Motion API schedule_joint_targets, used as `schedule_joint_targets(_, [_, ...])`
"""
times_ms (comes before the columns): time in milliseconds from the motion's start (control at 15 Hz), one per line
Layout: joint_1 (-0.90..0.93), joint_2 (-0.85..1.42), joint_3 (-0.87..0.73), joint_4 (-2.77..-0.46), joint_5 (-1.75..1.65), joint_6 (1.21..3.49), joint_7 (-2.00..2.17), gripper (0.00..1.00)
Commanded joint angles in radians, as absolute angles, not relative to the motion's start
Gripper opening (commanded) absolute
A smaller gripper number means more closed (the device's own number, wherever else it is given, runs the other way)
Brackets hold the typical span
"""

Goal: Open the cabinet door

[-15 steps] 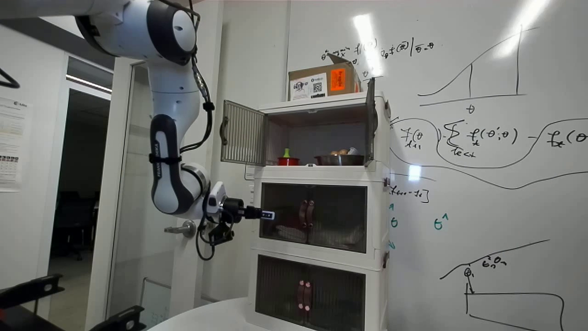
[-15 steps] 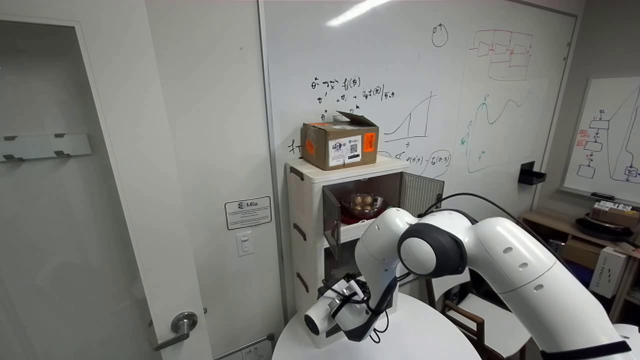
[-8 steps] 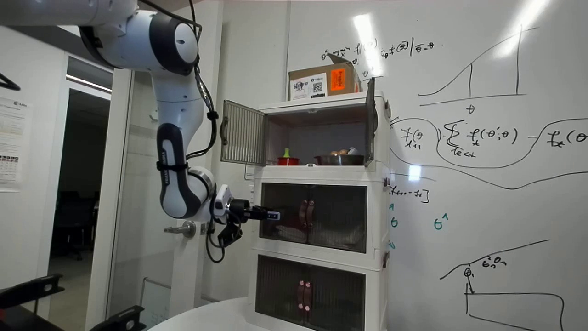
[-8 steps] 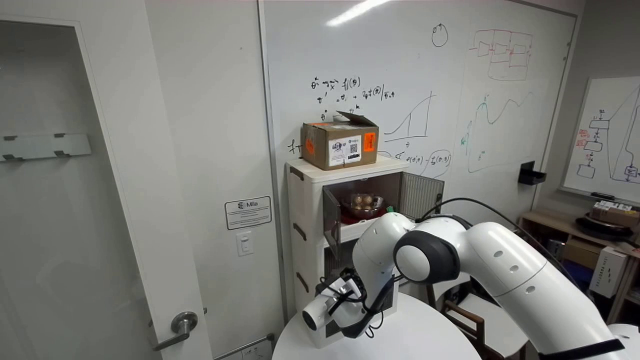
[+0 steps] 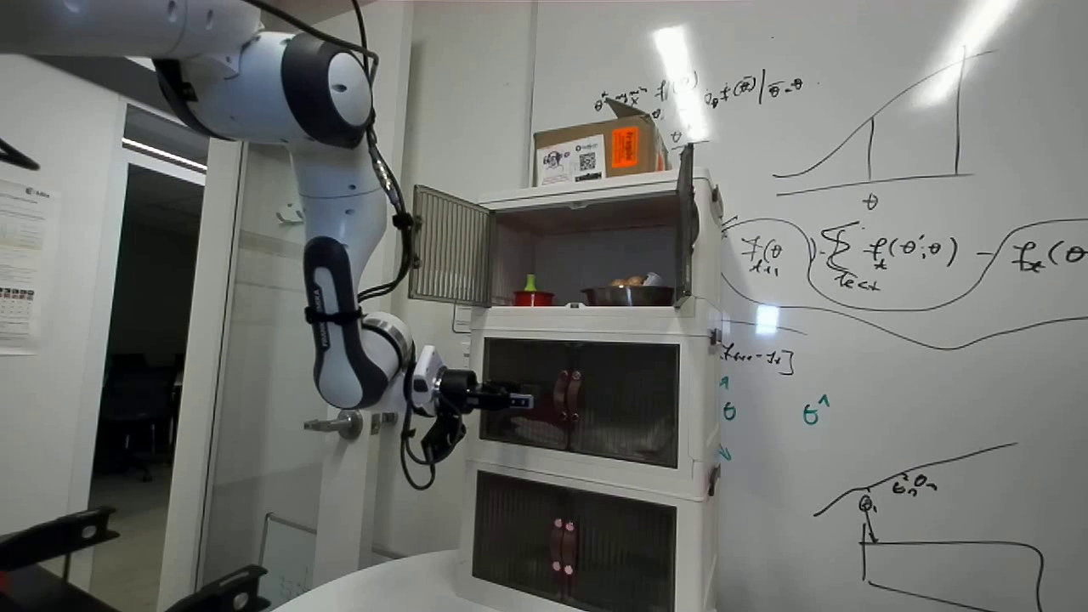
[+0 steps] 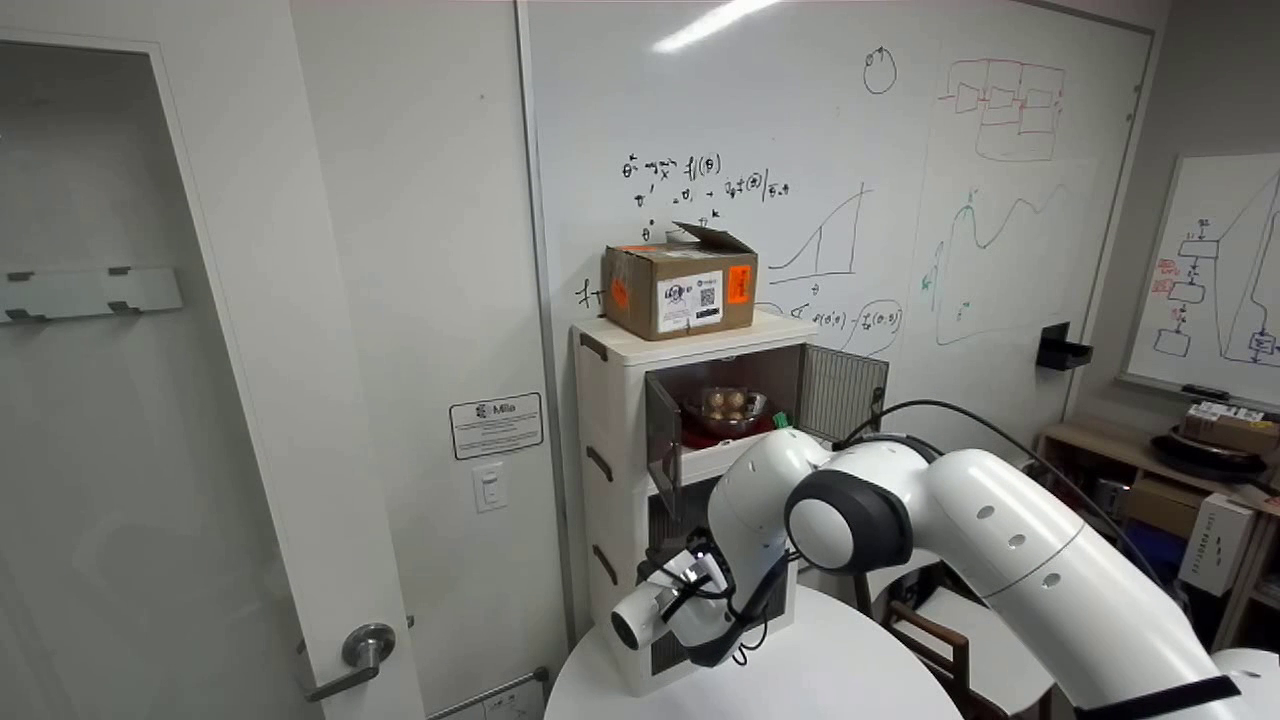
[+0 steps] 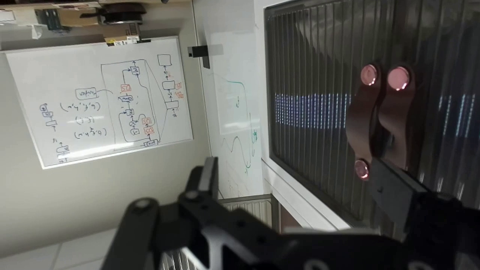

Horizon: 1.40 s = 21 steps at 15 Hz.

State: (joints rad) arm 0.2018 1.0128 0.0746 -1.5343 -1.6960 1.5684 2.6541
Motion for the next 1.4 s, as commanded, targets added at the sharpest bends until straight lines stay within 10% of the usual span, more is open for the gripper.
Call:
schedule_joint_targets(0, [0.189, 1.043, 0.064, -1.497, -1.707, 1.568, 2.699, 1.0])
schedule_joint_targets(1333, [0.194, 1.108, 0.073, -1.375, -1.741, 1.614, 2.555, 1.0])
